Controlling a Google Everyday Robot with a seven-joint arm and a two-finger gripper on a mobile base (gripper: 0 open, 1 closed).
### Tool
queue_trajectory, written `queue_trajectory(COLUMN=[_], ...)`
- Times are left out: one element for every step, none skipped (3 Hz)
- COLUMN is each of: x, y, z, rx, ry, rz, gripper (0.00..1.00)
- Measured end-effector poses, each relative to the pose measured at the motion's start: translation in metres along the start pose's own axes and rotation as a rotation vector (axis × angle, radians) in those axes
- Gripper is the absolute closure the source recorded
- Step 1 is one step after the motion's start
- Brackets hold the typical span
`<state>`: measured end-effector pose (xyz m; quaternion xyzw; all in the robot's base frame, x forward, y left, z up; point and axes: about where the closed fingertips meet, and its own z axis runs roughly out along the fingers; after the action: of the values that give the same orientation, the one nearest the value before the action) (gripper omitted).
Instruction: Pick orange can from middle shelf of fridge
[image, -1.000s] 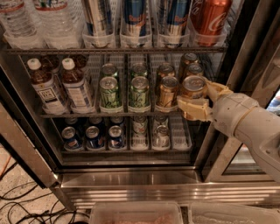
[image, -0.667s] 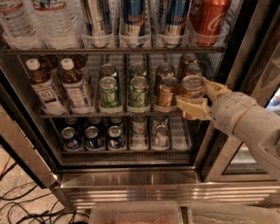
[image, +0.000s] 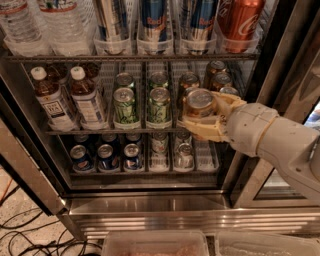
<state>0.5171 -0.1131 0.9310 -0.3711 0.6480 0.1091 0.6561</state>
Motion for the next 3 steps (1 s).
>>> queue_trajectory(x=[-0.017,-0.037,-0.052], y=[0.032,0.054,0.058], z=[-0.001,-0.001,0.001], rx=[-0.07,-0.183,-0.335], ry=[-0.034,-0.073,-0.093], rz=[-0.023,-0.02,0.002], gripper=[1.0,1.0,1.0])
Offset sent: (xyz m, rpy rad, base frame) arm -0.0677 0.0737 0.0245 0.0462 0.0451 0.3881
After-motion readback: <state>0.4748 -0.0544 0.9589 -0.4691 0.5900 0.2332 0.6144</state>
